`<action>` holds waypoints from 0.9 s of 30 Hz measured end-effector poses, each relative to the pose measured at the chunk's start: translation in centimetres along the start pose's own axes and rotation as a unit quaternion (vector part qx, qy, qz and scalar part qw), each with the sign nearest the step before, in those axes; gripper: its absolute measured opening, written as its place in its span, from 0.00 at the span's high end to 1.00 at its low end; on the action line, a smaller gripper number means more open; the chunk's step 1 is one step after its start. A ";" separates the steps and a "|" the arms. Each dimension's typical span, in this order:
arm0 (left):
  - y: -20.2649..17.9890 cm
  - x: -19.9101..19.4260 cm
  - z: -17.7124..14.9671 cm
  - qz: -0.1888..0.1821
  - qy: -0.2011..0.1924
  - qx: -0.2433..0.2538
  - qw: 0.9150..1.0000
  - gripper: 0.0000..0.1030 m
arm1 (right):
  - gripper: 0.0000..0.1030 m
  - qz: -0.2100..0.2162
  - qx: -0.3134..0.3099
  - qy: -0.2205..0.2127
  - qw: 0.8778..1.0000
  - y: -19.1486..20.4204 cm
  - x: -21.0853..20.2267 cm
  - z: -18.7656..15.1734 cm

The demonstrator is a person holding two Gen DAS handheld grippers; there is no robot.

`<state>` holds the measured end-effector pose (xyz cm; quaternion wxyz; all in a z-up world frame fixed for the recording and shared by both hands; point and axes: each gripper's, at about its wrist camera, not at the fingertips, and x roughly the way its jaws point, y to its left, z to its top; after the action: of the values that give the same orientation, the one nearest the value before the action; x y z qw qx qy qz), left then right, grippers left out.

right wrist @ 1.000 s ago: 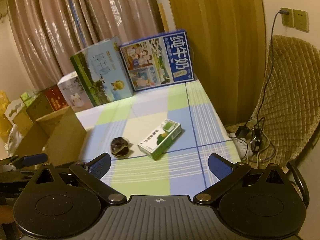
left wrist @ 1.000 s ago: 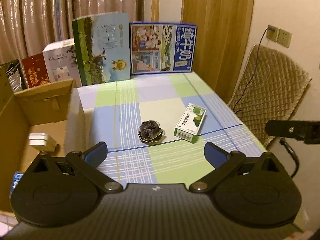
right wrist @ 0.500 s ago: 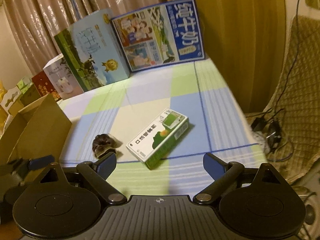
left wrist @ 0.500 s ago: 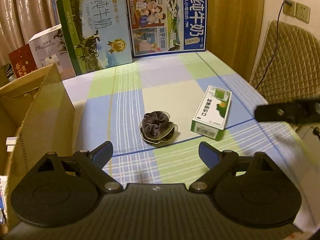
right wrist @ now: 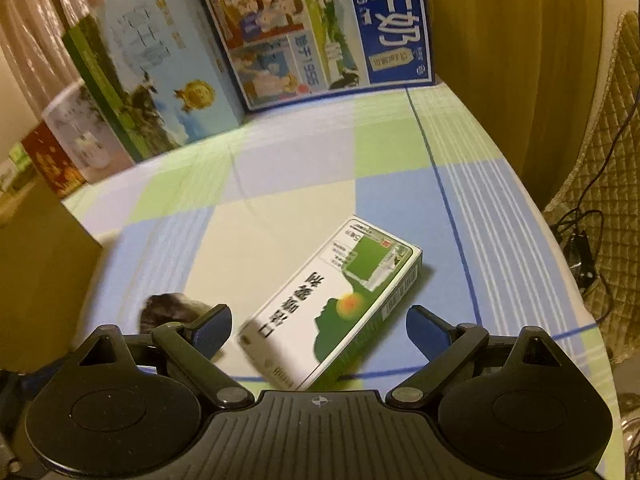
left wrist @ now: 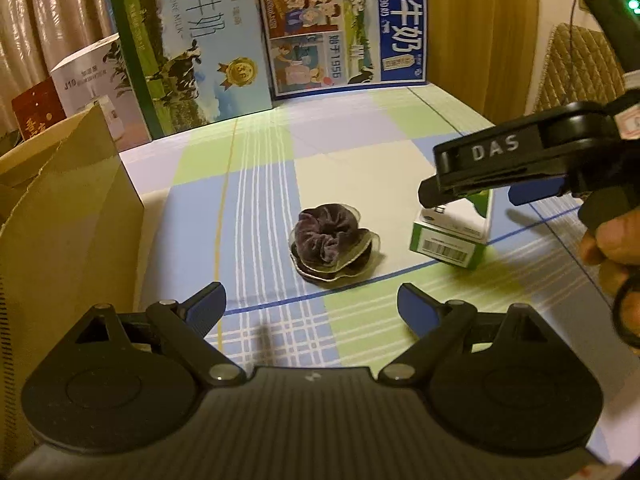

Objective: Organize objects
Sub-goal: 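Grasp the green-and-white medicine box with the right tool while the left tool grasps the brown scrunchie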

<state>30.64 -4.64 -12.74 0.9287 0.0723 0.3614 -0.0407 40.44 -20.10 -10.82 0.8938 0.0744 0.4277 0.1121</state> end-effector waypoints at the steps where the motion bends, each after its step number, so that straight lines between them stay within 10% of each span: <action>1: 0.0 0.1 0.0 0.001 -0.001 -0.001 1.000 0.12 | 0.11 -0.003 -0.002 0.003 1.000 0.0 0.4 0.1; 10: -0.2 1.3 0.1 -0.005 0.006 0.001 1.000 0.12 | 0.46 0.017 -0.079 0.014 0.997 -0.6 -0.6 -0.7; 16: -1.7 3.1 1.0 0.001 0.005 0.022 1.000 0.14 | 0.48 -0.008 -0.084 0.006 0.996 -3.3 -3.0 -2.5; 27: -2.8 5.6 1.7 0.005 0.004 0.030 1.000 0.73 | 0.48 -0.015 -0.083 -0.005 0.996 -4.0 -3.4 -5.0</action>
<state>35.53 -7.76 -15.57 0.9250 0.1021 0.3630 -0.0470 35.07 -24.65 -12.31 0.9004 -0.0057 0.4139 0.1338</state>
